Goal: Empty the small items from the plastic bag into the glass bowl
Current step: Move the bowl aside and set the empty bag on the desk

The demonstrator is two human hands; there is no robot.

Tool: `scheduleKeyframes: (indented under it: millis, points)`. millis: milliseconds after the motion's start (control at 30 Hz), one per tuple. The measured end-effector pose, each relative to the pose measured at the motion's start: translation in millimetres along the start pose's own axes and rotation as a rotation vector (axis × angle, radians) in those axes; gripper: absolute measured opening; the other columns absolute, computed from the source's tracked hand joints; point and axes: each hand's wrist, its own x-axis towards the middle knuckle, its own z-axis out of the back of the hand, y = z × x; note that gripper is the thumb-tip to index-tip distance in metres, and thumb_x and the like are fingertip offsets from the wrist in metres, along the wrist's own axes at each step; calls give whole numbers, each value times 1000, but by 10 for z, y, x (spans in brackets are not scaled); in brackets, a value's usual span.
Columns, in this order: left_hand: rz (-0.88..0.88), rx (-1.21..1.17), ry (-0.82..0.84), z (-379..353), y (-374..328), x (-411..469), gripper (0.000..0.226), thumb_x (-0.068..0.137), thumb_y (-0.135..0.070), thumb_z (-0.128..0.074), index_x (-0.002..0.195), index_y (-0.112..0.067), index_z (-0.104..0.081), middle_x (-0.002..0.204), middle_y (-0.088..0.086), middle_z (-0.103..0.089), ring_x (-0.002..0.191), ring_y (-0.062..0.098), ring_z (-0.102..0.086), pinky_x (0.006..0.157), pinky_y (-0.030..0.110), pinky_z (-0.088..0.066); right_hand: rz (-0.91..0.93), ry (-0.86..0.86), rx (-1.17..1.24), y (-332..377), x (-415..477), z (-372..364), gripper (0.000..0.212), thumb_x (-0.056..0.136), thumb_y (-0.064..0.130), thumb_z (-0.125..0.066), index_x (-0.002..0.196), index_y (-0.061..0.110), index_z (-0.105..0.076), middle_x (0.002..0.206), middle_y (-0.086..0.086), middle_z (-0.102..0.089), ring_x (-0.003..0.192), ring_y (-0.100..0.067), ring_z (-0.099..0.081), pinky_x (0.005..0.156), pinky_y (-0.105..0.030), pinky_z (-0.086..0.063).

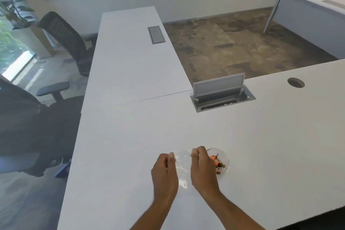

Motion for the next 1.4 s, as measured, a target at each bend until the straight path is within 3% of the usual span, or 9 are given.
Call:
scheduleKeyframes:
  millis: [100,400,500,567,667,767,867,1067,1400]
  points:
    - [-58,74,-33,122,78,14,35,113,-27,-52,83,-13,-63,61,-5,-56,56,13,-46,58,32,-41,30,-14,-67,48,-62,-61,31,112,36,-38,90,19,-52,64,2,-55,56,-13,-47,52,-30,-36]
    - [-134,180,-85,596,441,19,28,115,-29,-46,91,-24,-60,46,-9,-46,42,9,-37,45,25,-31,73,42,-111,76,-253,-480,30,110,39,-43,91,20,-56,60,6,-55,52,-11,-50,49,-27,-34]
    - [-97,217,-139,883,684,81,27,115,-26,-46,92,-25,-60,50,-7,-50,45,8,-43,48,28,-37,98,81,-124,35,-299,-650,24,109,39,-43,96,25,-57,64,6,-63,57,-13,-62,51,-32,-48]
    - [-47,207,-170,1137,853,133,27,114,-23,-47,91,-25,-61,54,-6,-52,49,11,-44,51,34,-41,87,128,-112,-13,-306,-766,21,107,39,-44,99,27,-59,73,1,-71,68,-20,-70,61,-44,-60]
    - [26,183,-204,1540,1090,197,28,114,-19,-47,91,-22,-61,58,3,-54,56,19,-47,53,33,-42,111,208,-198,-112,-326,-912,26,107,35,-50,124,20,-63,116,-2,-76,105,-24,-71,87,-42,-59]
    - [68,235,-243,1940,1344,269,27,114,-21,-47,92,-25,-62,60,4,-59,56,20,-52,56,36,-46,138,341,-395,-257,-353,-1086,51,108,40,-48,152,16,-49,156,-3,-54,143,-24,-53,115,-40,-46]
    - [130,304,-247,2271,1603,351,26,114,-24,-47,93,-29,-62,63,2,-64,58,22,-58,59,43,-53,138,481,-609,-378,-389,-1244,65,110,45,-40,165,15,-27,176,-5,-25,161,-21,-28,126,-38,-34]
    - [186,390,-222,2707,1948,548,23,115,-22,-45,103,-19,-65,70,3,-69,64,26,-71,67,47,-62,177,632,-894,-571,-453,-1400,75,109,45,-40,169,10,-9,180,-10,-2,166,-27,-11,128,-37,-31]
    - [303,513,-133,3007,2357,741,21,113,-34,-48,108,-18,-61,91,10,-75,82,29,-70,79,44,-60,81,744,-961,-828,-495,-1639,89,106,47,-50,168,8,0,178,-15,15,165,-39,6,131,-41,-24]
